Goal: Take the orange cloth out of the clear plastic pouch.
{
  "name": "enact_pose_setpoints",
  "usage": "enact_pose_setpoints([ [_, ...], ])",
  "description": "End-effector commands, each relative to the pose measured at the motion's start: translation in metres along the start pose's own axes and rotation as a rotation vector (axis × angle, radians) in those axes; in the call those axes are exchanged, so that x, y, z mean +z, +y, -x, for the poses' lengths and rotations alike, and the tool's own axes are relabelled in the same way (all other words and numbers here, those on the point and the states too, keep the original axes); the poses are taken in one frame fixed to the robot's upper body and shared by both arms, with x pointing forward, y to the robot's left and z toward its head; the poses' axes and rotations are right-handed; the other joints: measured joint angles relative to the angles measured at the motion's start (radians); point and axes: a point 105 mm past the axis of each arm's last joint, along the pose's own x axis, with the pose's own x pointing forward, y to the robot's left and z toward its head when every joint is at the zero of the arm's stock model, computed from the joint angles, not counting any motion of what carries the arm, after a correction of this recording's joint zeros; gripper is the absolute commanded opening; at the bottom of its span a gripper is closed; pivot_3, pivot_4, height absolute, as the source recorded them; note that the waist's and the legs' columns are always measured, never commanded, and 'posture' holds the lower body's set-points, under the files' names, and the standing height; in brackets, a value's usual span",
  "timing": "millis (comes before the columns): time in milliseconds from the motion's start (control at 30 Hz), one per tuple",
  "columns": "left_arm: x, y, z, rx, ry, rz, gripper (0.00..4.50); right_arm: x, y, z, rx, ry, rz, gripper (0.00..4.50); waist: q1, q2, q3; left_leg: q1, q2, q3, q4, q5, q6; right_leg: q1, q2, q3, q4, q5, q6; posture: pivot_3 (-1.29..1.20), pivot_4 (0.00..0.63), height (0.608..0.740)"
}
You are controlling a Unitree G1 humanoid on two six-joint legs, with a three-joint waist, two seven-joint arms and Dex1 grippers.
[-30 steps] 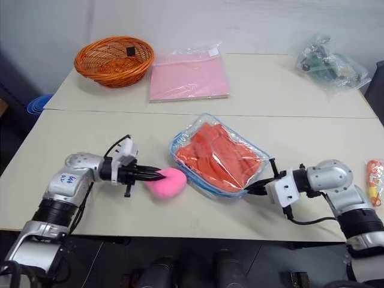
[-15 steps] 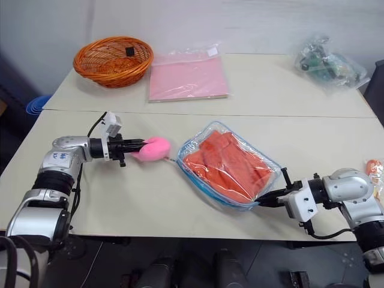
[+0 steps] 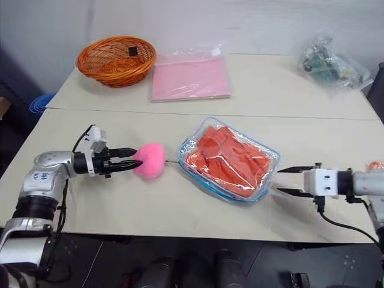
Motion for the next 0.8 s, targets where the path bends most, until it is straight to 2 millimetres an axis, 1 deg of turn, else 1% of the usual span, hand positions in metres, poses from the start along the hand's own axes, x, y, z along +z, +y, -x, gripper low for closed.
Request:
enact_pose_setpoints([
  [33,0.005,0.006,0.023,0.07,-0.015,-0.062,3.52,0.026,-0.019,0.017,-0.106,-0.046,-0.013,3.81,0.003,0.0,0.0,0.0,0.0,0.0,-0.001,0.0,0.0,0.0,0.0,0.0,0.0,0.0,0.0,0.0,0.15,0.74],
  [67,0.002,0.009,0.027,0.089,-0.006,-0.076,3.52,0.032,-0.018,0.017,-0.106,-0.06,-0.024,4.13,0.002,0.0,0.0,0.0,0.0,0.0,-0.001,0.0,0.0,-0.001,0.0,0.0,0.0,0.0,0.0,0.0,0.15,0.74],
  [100,0.001,0.017,0.034,0.141,-0.01,-0.084,3.52,0.041,-0.015,0.014,-0.102,-0.082,-0.046,4.48,0.002,0.0,0.0,0.0,0.0,0.0,-0.002,0.0,0.0,0.0,0.0,0.0,0.0,0.0,0.0,0.0,0.15,0.74],
  [133,0.0,0.023,0.038,0.177,-0.015,-0.088,3.52,0.047,-0.013,0.012,-0.098,-0.095,-0.063,4.48,0.004,0.0,0.0,0.0,0.0,0.0,-0.001,0.0,0.0,0.0,0.0,0.0,0.0,0.0,0.0,0.0,0.15,0.74],
  [167,0.003,0.028,0.043,0.195,-0.03,-0.095,3.52,0.058,-0.005,0.003,-0.072,-0.114,-0.115,4.48,0.006,0.0,0.0,0.0,0.0,0.0,-0.001,0.0,0.0,0.0,0.0,0.0,0.0,0.0,0.0,0.0,0.15,0.74],
  [200,0.009,0.027,0.043,0.169,-0.053,-0.086,3.69,0.068,0.005,-0.009,-0.045,-0.137,-0.154,4.5,0.007,0.0,0.0,0.0,0.0,0.0,-0.002,0.0,0.0,0.0,0.001,0.0,0.0,0.0,0.0,0.0,0.15,0.74],
  [233,0.014,0.022,0.04,0.117,-0.067,-0.087,3.87,0.076,0.013,-0.019,-0.028,-0.149,-0.185,4.5,0.009,0.0,0.0,0.0,0.0,0.0,-0.002,0.0,0.0,0.0,0.001,0.0,0.0,0.0,0.0,0.0,0.15,0.74],
  [267,0.018,0.016,0.036,0.07,-0.074,-0.095,4.1,0.082,0.02,-0.027,-0.017,-0.152,-0.208,4.5,0.011,0.0,0.0,0.0,0.0,-0.001,-0.002,0.0,0.0,-0.001,0.001,-0.001,0.0,0.0,0.0,0.0,0.15,0.74],
  [300,0.02,0.013,0.033,0.039,-0.075,-0.1,4.39,0.085,0.023,-0.031,-0.016,-0.149,-0.22,4.5,0.012,0.0,0.0,0.0,0.0,-0.001,-0.002,0.0,0.0,0.0,0.001,-0.001,0.0,0.0,0.0,0.0,0.15,0.74],
  [333,0.021,0.001,0.026,-0.039,-0.061,-0.125,4.48,0.092,0.028,-0.041,-0.016,-0.172,-0.232,4.5,0.013,0.0,0.0,0.0,0.0,0.0,-0.002,0.0,0.0,0.0,0.001,-0.001,0.0,0.0,0.0,0.0,0.15,0.74],
  [400,0.022,-0.025,0.01,-0.195,-0.031,-0.204,4.48,0.107,0.038,-0.058,-0.023,-0.228,-0.264,4.5,0.015,-0.001,0.0,-0.001,-0.001,0.0,-0.002,0.0,0.0,0.0,0.0,0.0,-0.001,0.0,0.0,0.0,0.15,0.74],
  [433,0.021,-0.035,0.003,-0.25,-0.006,-0.279,4.48,0.111,0.041,-0.062,-0.033,-0.251,-0.274,4.5,0.017,-0.001,0.0,-0.001,-0.001,-0.001,-0.002,0.0,0.0,0.0,0.0,0.0,-0.002,0.0,0.0,0.0,0.15,0.74],
  [467,0.022,-0.042,-0.004,-0.291,0.003,-0.369,4.48,0.115,0.043,-0.064,-0.035,-0.268,-0.239,4.5,0.019,-0.001,0.0,-0.001,-0.001,-0.001,-0.002,0.0,0.0,0.0,0.0,-0.001,-0.002,0.0,0.0,0.0,0.15,0.74],
  [500,0.022,-0.047,-0.008,-0.315,0.007,-0.429,4.48,0.118,0.044,-0.064,-0.037,-0.276,-0.211,4.5,0.021,-0.001,0.0,-0.001,-0.001,-0.001,-0.002,0.0,0.0,0.0,0.0,-0.001,-0.003,0.0,0.0,0.0,0.15,0.74],
  [533,0.027,-0.047,-0.018,-0.294,-0.02,-0.475,4.48,0.119,0.047,-0.063,-0.033,-0.289,-0.19,4.5,0.022,-0.001,0.0,-0.002,-0.001,-0.001,-0.002,0.0,0.0,0.0,0.0,-0.001,-0.003,0.0,0.0,0.0,0.15,0.74],
  [633,0.045,-0.049,-0.046,-0.264,-0.103,-0.529,4.48,0.119,0.055,-0.057,-0.046,-0.308,-0.169,4.5,0.029,-0.002,0.0,-0.002,-0.001,0.0,-0.002,0.0,0.0,0.001,0.0,-0.001,-0.005,0.0,0.0,0.0,0.15,0.74],
  [700,0.047,-0.061,-0.068,-0.332,-0.098,-0.578,4.48,0.116,0.066,-0.052,-0.035,-0.299,-0.148,4.5,0.038,-0.003,0.0,-0.002,-0.001,0.0,-0.001,0.0,0.001,0.0,0.001,-0.001,-0.003,0.0,0.0,0.0,0.15,0.74],
  [800,0.044,-0.072,-0.097,-0.418,-0.064,-0.682,4.48,0.111,0.076,-0.046,-0.05,-0.287,-0.161,4.5,0.04,-0.003,0.0,-0.001,-0.002,0.001,-0.001,0.0,0.001,0.001,0.001,0.0,-0.003,0.0,0.001,0.0,0.15,0.74],
])
